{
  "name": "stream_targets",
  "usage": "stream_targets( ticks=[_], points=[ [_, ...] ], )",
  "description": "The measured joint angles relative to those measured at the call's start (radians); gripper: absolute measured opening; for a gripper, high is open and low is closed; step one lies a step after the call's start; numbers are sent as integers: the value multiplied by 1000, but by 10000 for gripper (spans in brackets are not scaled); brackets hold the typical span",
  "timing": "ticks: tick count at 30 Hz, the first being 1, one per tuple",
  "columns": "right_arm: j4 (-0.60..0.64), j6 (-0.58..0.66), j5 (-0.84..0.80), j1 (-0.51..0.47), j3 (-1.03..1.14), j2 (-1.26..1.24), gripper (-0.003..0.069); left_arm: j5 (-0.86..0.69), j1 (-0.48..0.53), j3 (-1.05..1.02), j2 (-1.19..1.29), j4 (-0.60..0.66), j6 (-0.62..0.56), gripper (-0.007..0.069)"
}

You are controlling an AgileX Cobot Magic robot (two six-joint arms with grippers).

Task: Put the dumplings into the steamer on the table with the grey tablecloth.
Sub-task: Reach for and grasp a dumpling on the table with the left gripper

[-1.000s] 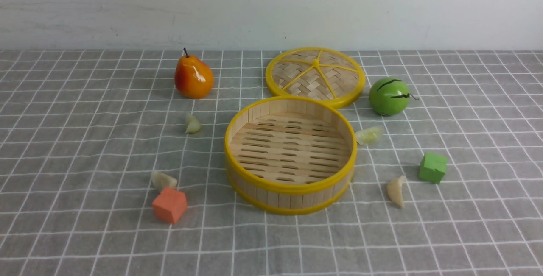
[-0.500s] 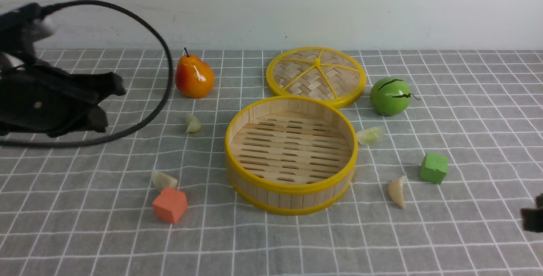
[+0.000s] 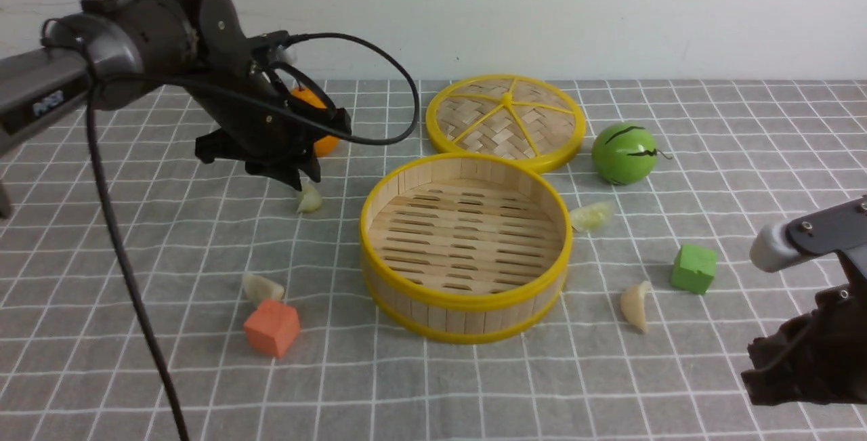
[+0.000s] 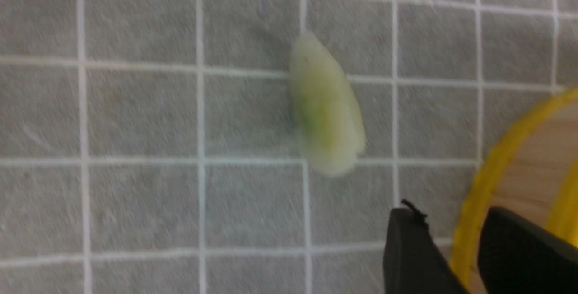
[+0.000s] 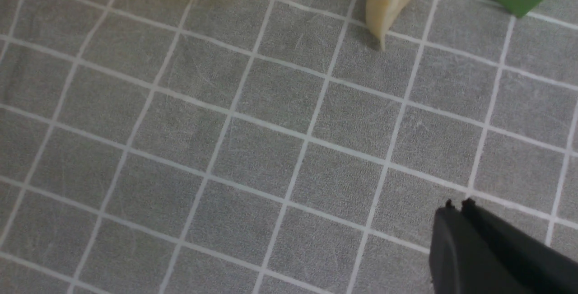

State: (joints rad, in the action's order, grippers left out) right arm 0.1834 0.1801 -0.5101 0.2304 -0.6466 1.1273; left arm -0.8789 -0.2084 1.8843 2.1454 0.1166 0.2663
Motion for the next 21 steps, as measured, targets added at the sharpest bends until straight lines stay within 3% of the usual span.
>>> stream_targets(
  ticks=[7, 10, 15, 19, 20, 21],
  points=[
    [0, 2, 23, 0, 0, 0, 1, -58, 2, 219, 202, -95, 87, 444],
    [1, 2, 29, 0, 0, 0, 1, -57, 2, 234, 243, -97, 96, 472],
    [24, 2, 33, 0, 0, 0, 3, -41, 2, 240, 253, -101, 97, 427],
    [61, 2, 34, 0, 0, 0, 6, -13, 2, 240, 252, -102, 95, 337],
    [90, 2, 35, 0, 0, 0, 9, -12, 2, 240, 253, -103, 93, 259],
    [99, 2, 36, 0, 0, 0, 9, -12, 2, 240, 254, -103, 93, 230]
  ],
)
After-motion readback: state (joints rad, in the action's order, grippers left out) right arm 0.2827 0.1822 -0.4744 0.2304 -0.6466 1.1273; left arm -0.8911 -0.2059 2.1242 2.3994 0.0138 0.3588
